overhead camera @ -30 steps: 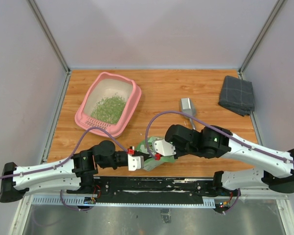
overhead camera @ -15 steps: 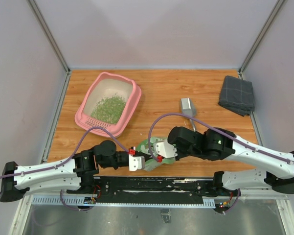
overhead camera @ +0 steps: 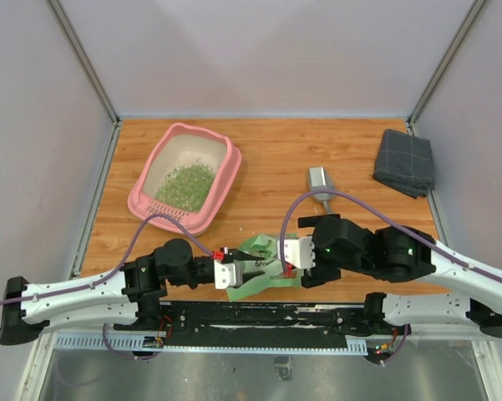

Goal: Fill the litter box with clean litter
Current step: Clamp the cat litter bag at the center of the board, then adjust the cat litter bag at the center of the board, then reset both arms

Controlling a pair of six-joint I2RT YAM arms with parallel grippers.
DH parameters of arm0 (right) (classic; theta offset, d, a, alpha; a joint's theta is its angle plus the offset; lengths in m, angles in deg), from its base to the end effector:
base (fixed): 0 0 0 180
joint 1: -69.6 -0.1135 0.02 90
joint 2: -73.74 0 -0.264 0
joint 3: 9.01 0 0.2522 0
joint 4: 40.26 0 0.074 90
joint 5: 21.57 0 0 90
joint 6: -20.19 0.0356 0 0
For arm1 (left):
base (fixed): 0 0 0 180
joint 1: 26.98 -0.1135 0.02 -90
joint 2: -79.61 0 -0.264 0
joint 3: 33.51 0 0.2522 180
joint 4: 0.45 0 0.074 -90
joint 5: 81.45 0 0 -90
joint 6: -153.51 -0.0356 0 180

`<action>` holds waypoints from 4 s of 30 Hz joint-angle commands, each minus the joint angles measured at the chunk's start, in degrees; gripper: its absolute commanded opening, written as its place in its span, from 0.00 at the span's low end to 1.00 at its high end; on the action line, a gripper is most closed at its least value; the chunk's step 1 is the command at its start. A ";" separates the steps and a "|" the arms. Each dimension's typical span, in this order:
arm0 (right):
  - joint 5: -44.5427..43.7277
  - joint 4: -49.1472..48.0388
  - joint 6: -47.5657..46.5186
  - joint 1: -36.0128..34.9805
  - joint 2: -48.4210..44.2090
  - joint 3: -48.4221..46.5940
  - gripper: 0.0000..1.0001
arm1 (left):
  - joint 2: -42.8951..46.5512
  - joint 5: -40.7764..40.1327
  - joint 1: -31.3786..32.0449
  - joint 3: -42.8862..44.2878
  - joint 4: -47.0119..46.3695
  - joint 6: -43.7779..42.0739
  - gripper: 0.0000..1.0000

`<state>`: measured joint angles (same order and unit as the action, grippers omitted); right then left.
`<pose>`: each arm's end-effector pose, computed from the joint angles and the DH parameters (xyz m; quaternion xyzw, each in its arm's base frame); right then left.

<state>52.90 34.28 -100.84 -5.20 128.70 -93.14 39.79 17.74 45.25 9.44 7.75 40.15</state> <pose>0.0524 0.1565 0.3755 -0.7003 0.5937 0.0242 0.3957 0.0488 -0.1710 0.2867 0.5810 0.4539 -0.3322 0.5882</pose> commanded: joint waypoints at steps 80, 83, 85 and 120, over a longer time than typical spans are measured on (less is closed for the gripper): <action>-21.63 -4.10 47.29 -0.96 -33.16 5.87 0.98 | -45.04 -33.89 -7.71 32.61 5.27 20.38 0.29; -22.74 -1.84 49.33 -0.96 -33.40 5.87 0.98 | -43.01 -32.23 -7.71 33.73 7.07 24.99 0.56; -23.88 -0.72 50.72 -0.96 -34.22 5.64 0.98 | -40.89 -31.91 -7.70 34.31 8.56 28.13 0.65; -32.99 -7.69 51.29 -0.96 -39.05 0.50 0.98 | 4.00 -42.44 -7.70 22.49 12.97 46.01 0.99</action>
<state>20.42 28.68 -49.30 -5.20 90.63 -92.44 43.01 -22.74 37.71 31.80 22.44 85.88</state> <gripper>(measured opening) 0.983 0.991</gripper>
